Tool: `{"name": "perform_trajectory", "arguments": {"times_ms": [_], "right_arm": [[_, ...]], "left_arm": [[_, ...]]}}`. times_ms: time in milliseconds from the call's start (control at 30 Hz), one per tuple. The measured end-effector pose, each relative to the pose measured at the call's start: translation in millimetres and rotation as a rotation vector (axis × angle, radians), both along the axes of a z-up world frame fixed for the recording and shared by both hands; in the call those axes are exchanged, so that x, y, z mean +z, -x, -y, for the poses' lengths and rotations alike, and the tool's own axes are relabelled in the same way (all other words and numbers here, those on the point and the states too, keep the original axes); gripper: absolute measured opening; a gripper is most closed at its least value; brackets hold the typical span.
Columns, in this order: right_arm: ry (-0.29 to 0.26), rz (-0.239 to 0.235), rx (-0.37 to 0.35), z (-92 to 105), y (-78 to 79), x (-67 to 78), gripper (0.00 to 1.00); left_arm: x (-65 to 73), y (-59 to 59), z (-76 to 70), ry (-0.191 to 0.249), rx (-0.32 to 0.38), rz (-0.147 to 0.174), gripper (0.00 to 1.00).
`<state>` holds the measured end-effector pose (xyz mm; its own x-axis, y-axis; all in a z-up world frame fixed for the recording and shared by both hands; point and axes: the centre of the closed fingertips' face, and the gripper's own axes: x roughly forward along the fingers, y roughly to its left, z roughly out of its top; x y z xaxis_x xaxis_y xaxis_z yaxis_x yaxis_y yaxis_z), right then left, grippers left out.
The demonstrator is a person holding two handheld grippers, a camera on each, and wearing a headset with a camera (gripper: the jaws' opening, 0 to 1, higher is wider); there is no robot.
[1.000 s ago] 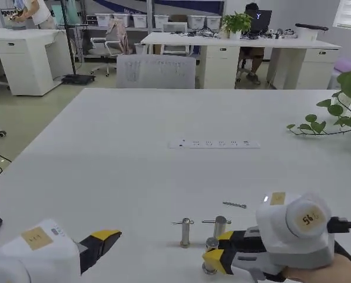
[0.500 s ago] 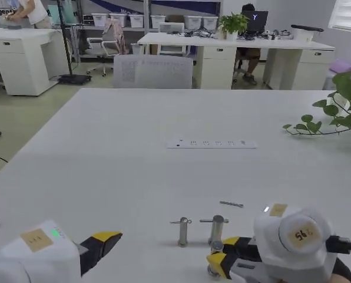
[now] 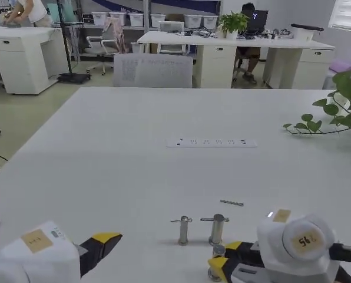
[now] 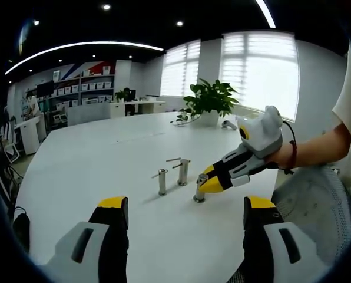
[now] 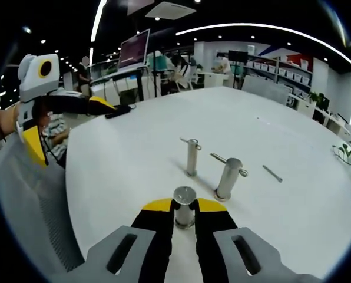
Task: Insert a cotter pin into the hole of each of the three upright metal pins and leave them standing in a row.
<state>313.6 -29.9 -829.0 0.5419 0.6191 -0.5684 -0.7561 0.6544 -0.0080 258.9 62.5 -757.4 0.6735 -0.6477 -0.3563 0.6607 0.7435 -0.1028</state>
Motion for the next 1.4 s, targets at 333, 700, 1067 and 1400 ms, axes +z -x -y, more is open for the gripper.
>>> {"name": "perform_trajectory", "arguments": {"times_ms": [333,700,1067,1400], "right_arm": [[-0.029,-0.015,-0.015,-0.6,0.7,-0.2,0.15],[-0.078,-0.019,-0.062,-0.5,0.1,7.6,0.23],[-0.175,-0.047,-0.100,16.7,5.7,32.3,0.30],[-0.155,-0.013,-0.108,42.2,-16.4,51.4,0.30]], "left_arm": [[-1.0,1.0,3.4,0.003,-0.008,0.001,0.80],[-2.0,0.8,3.0,-0.006,-0.004,0.006,0.80],[-2.0,2.8,4.0,-0.017,-0.007,0.013,0.80],[-2.5,1.4,2.4,-0.010,0.006,0.019,0.80]]}}
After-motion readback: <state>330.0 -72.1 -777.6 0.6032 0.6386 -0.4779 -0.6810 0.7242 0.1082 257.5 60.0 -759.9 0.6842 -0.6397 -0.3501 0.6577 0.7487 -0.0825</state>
